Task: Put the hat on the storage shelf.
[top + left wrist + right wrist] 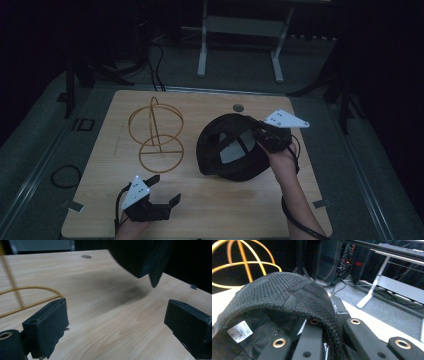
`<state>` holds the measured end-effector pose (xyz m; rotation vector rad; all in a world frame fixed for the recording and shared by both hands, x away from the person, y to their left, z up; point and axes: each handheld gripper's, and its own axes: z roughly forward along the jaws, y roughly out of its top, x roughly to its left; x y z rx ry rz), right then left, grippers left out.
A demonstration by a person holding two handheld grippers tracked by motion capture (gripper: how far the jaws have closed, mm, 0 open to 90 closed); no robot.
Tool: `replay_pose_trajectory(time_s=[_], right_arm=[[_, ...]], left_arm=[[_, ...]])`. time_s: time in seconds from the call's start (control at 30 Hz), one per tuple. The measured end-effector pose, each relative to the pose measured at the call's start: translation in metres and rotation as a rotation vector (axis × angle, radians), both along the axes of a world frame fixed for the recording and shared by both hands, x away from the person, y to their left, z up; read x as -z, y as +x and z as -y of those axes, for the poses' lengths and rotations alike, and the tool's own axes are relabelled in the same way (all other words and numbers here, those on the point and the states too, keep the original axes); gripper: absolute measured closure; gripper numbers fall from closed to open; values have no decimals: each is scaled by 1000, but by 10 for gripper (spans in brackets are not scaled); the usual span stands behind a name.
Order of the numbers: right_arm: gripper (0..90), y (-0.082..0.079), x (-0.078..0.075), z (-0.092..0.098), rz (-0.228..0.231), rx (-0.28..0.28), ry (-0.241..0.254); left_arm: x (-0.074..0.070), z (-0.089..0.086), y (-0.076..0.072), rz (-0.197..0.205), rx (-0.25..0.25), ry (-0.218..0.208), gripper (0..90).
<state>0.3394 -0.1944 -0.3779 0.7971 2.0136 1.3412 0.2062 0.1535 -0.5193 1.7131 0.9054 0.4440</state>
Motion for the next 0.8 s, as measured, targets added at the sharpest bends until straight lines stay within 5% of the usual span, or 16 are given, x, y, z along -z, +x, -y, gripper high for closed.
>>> replay_pose_trajectory(time_s=[0.4,0.63,0.8], right_arm=[[883,-4,3,-3,7,-8,12],[883,-6,0,-5,20,-15,22],[883,-7,-2,-7,24,-27,41]], left_arm=[[-11,35,27,3,64,3,69],[-15,59,43,53,12,16,93],[-22,68,54,74,7,-14,146]])
